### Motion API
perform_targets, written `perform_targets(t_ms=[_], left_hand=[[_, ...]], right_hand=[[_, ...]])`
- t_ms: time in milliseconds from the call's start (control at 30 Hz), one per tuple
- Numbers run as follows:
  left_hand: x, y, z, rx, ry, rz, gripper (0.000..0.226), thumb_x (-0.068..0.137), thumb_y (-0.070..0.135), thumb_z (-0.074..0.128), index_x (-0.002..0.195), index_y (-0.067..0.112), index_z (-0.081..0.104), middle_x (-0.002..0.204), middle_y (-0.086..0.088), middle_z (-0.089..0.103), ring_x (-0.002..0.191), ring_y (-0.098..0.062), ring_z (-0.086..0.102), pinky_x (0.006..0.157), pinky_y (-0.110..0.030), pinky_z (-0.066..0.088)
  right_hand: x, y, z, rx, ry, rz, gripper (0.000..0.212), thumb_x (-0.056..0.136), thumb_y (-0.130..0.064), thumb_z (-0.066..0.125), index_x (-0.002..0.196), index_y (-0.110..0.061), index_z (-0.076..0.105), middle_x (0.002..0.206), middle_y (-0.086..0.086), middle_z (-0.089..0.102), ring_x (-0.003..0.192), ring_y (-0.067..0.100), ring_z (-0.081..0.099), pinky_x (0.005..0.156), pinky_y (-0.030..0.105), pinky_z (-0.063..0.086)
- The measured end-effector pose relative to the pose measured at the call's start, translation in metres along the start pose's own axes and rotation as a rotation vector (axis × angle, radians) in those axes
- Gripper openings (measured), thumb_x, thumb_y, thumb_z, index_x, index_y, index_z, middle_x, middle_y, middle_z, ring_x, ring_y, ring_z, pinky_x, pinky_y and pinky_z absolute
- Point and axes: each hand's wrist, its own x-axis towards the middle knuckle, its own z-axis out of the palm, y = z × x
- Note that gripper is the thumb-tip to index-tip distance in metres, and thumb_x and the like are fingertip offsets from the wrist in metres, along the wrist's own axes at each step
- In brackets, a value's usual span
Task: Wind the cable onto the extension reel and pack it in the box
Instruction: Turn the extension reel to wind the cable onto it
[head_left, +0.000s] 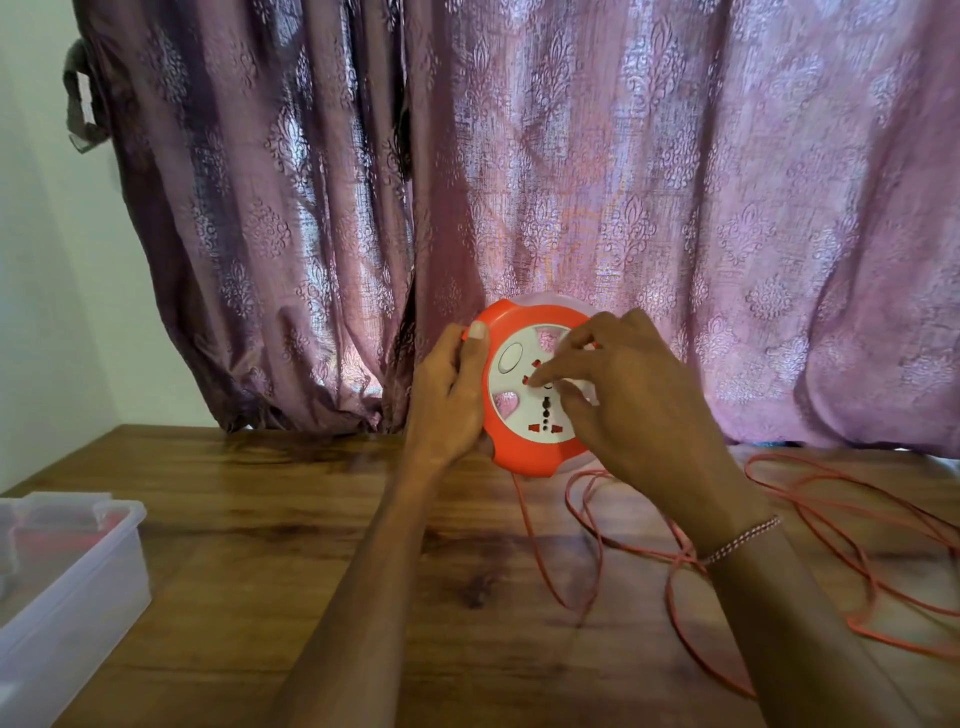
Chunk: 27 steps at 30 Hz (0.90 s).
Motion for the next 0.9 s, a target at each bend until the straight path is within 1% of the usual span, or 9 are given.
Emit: perform_targets(t_ms=[100,167,300,367,500,600,667,800,900], left_hand=[[0.0,0.0,0.0,0.007,-0.003,0.001,0.034,0.103,0.052,0.044,0.072,0.04,0.047,0.065,0.016,0.055,0.063,-0.004,0.047,0.062,-0.035,0.045],[-0.001,0.0,0.0,0.023,-0.005,0.009,0.035,0.102,0.054,0.044,0.071,0.039,0.045,0.064,0.017,0.055,0.06,-0.001,0.047,0.06,-0.031,0.045],[-0.002,-0.001,0.002,0.047,-0.002,0.005,0.037,0.102,0.055,0.043,0.072,0.033,0.043,0.062,0.015,0.055,0.059,-0.003,0.046,0.059,-0.036,0.045],[-0.001,-0.001,0.002,0.053,-0.003,0.001,0.041,0.102,0.056,0.043,0.074,0.026,0.042,0.062,0.014,0.053,0.06,-0.005,0.046,0.061,-0.042,0.045],[-0.001,-0.001,0.001,0.041,0.004,0.002,0.045,0.101,0.057,0.043,0.075,0.021,0.041,0.062,0.014,0.05,0.061,-0.008,0.043,0.063,-0.045,0.044],[-0.001,0.001,0.001,0.023,0.019,-0.017,0.041,0.1,0.058,0.043,0.073,0.027,0.044,0.063,0.014,0.051,0.062,-0.007,0.045,0.062,-0.039,0.043],[-0.001,0.002,0.001,-0.002,0.028,-0.029,0.039,0.099,0.059,0.044,0.074,0.029,0.047,0.066,0.012,0.055,0.064,-0.006,0.049,0.063,-0.036,0.046],[-0.002,0.002,-0.001,-0.016,0.031,-0.033,0.04,0.099,0.058,0.044,0.077,0.024,0.049,0.071,0.006,0.057,0.068,-0.011,0.052,0.068,-0.047,0.049],[-0.002,0.002,-0.002,-0.021,0.035,-0.027,0.05,0.098,0.058,0.042,0.083,0.012,0.052,0.074,-0.003,0.06,0.07,-0.013,0.053,0.071,-0.05,0.05]], right_hand=[[0.001,-0.004,0.002,-0.029,-0.176,-0.117,0.051,0.075,0.001,0.06,0.107,-0.036,0.073,0.136,0.014,0.053,0.109,0.038,0.044,0.095,0.048,0.043],[0.001,-0.008,0.004,-0.088,-0.238,-0.095,0.058,0.071,-0.001,0.064,0.115,-0.038,0.069,0.143,0.014,0.048,0.114,0.039,0.04,0.1,0.049,0.039],[-0.003,-0.005,0.006,-0.121,-0.171,-0.077,0.06,0.063,-0.007,0.073,0.111,-0.042,0.07,0.129,0.011,0.056,0.108,0.037,0.045,0.086,0.046,0.045],[-0.004,-0.004,0.009,-0.124,-0.125,-0.047,0.057,0.068,-0.012,0.07,0.114,-0.046,0.067,0.124,0.01,0.055,0.106,0.036,0.046,0.085,0.044,0.046],[-0.005,-0.006,0.016,-0.057,-0.116,0.096,0.063,0.078,-0.033,0.065,0.134,-0.053,0.044,0.117,0.013,0.052,0.104,0.038,0.054,0.087,0.043,0.049],[-0.004,-0.008,0.018,-0.038,-0.026,0.227,0.065,0.079,-0.059,0.058,0.14,-0.042,0.042,0.111,0.007,0.069,0.103,0.037,0.06,0.083,0.042,0.051],[-0.004,-0.009,0.017,-0.056,-0.022,0.25,0.064,0.084,-0.064,0.049,0.14,-0.034,0.045,0.103,0.005,0.074,0.104,0.036,0.061,0.084,0.042,0.051],[-0.002,-0.011,0.01,-0.087,-0.016,0.183,0.053,0.089,-0.054,0.051,0.135,-0.028,0.054,0.1,0.005,0.073,0.099,0.033,0.063,0.08,0.041,0.052],[-0.001,-0.007,0.007,-0.003,0.016,0.088,0.034,0.088,-0.027,0.06,0.121,-0.024,0.066,0.106,0.006,0.067,0.1,0.031,0.059,0.082,0.04,0.05]])
